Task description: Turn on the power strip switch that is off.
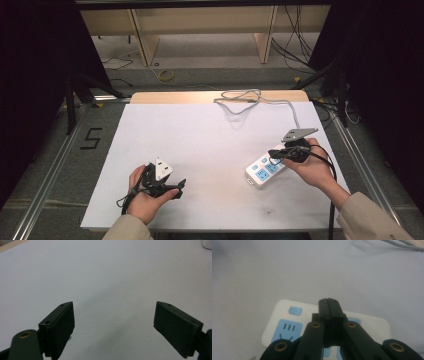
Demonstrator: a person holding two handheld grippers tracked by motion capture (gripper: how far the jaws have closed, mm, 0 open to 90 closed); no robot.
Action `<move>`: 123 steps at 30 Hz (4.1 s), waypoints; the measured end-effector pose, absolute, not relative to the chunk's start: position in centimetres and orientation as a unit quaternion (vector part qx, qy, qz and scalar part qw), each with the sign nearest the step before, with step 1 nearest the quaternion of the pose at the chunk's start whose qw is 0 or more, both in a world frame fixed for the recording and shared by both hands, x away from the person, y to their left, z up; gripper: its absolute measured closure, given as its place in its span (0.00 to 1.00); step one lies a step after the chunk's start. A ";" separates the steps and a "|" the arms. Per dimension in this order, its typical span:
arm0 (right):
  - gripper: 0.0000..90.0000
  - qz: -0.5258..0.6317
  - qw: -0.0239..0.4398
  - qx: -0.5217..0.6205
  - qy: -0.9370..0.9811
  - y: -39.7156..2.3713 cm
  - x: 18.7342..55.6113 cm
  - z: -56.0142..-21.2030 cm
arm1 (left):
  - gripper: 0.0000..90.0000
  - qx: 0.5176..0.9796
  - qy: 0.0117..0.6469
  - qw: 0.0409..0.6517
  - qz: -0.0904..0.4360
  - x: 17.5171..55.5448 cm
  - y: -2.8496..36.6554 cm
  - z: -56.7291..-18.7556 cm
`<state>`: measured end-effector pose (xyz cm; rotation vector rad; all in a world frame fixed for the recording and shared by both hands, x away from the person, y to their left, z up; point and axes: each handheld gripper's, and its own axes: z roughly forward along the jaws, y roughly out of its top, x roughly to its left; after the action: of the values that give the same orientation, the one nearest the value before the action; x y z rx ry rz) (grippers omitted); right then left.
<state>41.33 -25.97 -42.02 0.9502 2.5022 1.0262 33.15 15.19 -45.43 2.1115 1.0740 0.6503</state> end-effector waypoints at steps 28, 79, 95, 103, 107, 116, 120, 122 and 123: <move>1.00 0.324 0.111 0.336 0.878 -24.6 43.0 -43.1 | 0.18 0.810 0.411 0.337 0.247 33.2 15.1 -45.5; 1.00 0.256 0.090 0.341 0.900 -23.1 44.1 -43.8 | 0.18 0.810 0.411 0.337 0.247 33.2 15.1 -45.5; 1.00 0.251 0.092 0.343 0.900 -23.0 44.1 -44.0 | 0.18 0.810 0.411 0.337 0.248 33.2 15.1 -45.5; 1.00 0.249 0.091 0.348 0.899 -22.9 44.1 -44.0 | 0.18 0.811 0.410 0.336 0.248 33.2 15.0 -45.5; 1.00 0.249 0.091 0.349 0.899 -22.9 44.1 -44.0 | 0.18 0.811 0.410 0.336 0.248 33.2 15.0 -45.5; 1.00 0.245 0.087 0.354 0.898 -22.8 44.2 -44.0 | 0.18 0.811 0.410 0.336 0.248 33.2 15.0 -45.5; 1.00 0.240 0.091 0.352 0.900 -22.7 44.1 -44.0 | 0.18 0.810 0.410 0.336 0.248 33.2 14.9 -45.5; 1.00 0.238 0.093 0.354 0.900 -22.6 44.1 -44.0 | 0.18 0.811 0.410 0.335 0.248 33.2 14.9 -45.5; 1.00 0.238 0.091 0.354 0.900 -22.6 44.2 -44.0 | 0.18 0.811 0.410 0.335 0.248 33.2 14.9 -45.5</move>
<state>44.19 -22.59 -43.97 1.0527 2.6750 0.7065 33.20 14.92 -45.53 2.1170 1.0687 0.6478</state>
